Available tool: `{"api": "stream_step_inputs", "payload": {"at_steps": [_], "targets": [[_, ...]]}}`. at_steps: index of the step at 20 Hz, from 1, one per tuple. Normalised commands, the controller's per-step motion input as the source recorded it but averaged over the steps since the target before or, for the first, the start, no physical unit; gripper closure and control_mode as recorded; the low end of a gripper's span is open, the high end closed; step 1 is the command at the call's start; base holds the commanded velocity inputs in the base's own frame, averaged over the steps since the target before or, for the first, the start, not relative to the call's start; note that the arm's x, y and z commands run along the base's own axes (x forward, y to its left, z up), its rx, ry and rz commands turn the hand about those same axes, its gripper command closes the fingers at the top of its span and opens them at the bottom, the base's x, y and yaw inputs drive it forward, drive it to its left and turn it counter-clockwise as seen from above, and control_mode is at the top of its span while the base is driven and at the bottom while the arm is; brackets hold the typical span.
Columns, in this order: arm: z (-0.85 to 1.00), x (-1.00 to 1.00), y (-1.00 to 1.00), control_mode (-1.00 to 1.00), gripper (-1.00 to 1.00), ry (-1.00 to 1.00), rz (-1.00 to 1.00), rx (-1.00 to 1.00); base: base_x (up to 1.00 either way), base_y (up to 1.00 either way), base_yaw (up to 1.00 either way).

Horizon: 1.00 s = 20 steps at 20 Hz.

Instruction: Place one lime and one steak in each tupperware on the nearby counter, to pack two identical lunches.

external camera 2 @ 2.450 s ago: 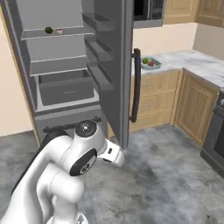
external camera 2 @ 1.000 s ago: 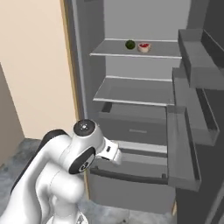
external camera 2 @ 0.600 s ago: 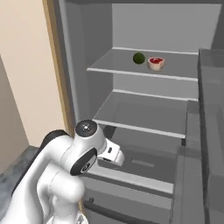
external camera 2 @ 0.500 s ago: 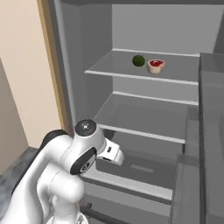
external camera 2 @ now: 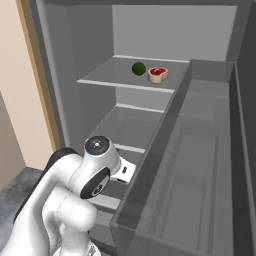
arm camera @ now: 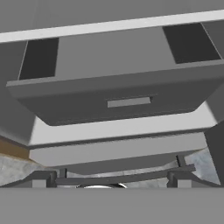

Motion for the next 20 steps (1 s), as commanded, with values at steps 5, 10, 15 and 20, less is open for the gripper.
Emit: {"api": "stream_step_inputs", "payload": {"at_steps": [5, 10, 15, 20], "targets": [[0.0, 0.0, 0.0, 1.0, -1.0, 0.0, 0.0, 0.0, 0.03, -0.26, -0.05], [0.0, 0.0, 0.0, 1.0, -1.0, 0.0, 0.0, 0.0, 0.07, -0.31, -0.03], [0.17, 0.02, -0.01, -1.0, -1.0, -0.02, 0.0, -0.02, 0.36, 0.0, 0.0], [1.0, -0.05, -0.08, -1.0, -1.0, -0.28, 0.0, -0.21, 0.0, 0.0, 0.0]]}}
